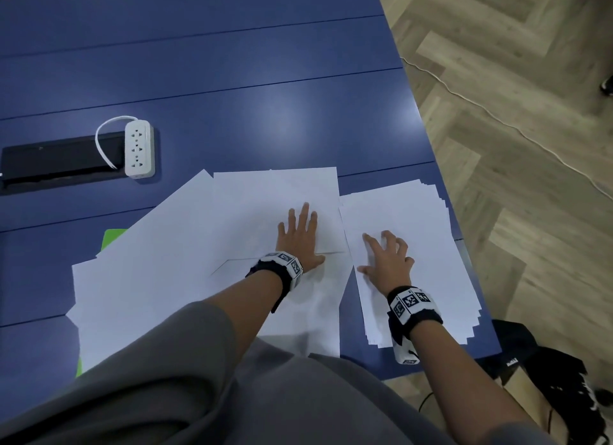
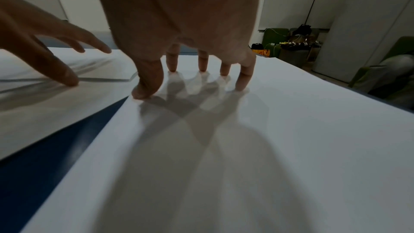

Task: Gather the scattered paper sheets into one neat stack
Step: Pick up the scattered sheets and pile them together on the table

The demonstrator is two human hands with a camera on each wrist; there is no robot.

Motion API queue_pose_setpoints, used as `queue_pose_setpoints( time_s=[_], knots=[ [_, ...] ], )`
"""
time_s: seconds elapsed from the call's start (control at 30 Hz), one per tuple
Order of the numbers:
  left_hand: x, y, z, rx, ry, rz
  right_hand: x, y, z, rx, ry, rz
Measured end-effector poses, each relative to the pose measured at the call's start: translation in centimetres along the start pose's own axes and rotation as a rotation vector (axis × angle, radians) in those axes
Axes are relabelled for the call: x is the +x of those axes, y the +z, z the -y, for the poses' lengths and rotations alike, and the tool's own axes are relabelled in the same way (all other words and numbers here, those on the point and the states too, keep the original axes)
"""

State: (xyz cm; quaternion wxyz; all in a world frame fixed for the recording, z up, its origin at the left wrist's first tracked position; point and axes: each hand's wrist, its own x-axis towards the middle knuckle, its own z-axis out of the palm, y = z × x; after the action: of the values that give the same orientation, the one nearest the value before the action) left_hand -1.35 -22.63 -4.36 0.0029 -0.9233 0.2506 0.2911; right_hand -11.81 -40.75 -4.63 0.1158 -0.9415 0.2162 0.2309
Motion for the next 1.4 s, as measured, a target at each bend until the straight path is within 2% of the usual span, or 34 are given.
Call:
queue_pose_setpoints(
  time_s=[0.27,0.43,0.53,0.63,0.73,0.83,0.93,1.03,1.1,1.2,1.27,1.4],
  knots=[
    [0.3,0.4,-1.0,0.127,0.048,0.020,-0.1,0.0,0.4,-0.014,0.013,-0.002],
    [-0.1,0.6,-1.6,0.182,0.047,-0.023,0.0,0.0,0.5,-0.014,0.013,0.004],
    [-0.1,-0.2,-1.1,0.135,0.046,0.005,0.0,0.0,0.5,-0.023,0.013,0.007],
    [-0.1,-1.4,0.0,-0.106,0.052,-0.019,0.0,-0.1,0.5,-0.033,0.012,0.011],
    [-0.3,-2.6,1.6,-0.484,0.028,-0.132,0.0,-0.1,0.8,-0.033,0.026,0.027],
    [-1.4,-4.0,3.2,-0.735,-0.055,-0.208,-0.2,-0.1,1.5,-0.003,0.055,0.045],
    [-3.1,-5.7,4.5,-0.978,-0.044,-0.357,-0.6,-0.1,2.4,0.008,0.104,0.077],
    [-4.6,-6.7,6.4,-1.247,-0.029,-0.447,-1.2,-0.2,4.1,-0.061,0.131,0.038],
    [-5.4,-6.8,7.8,-1.393,-0.051,-0.478,-1.6,-0.2,5.6,-0.107,0.090,-0.009],
    [-6.8,-6.9,9.9,-1.511,-0.112,-0.533,-1.7,0.2,7.9,-0.063,-0.013,-0.056],
    [-7.7,-6.5,11.5,-1.477,-0.154,-0.577,-1.6,0.4,9.2,0.044,-0.028,-0.033],
    [-9.0,-4.2,15.0,-1.355,-0.274,-0.585,-0.3,-0.1,11.3,0.297,0.176,-0.024]
  ],
)
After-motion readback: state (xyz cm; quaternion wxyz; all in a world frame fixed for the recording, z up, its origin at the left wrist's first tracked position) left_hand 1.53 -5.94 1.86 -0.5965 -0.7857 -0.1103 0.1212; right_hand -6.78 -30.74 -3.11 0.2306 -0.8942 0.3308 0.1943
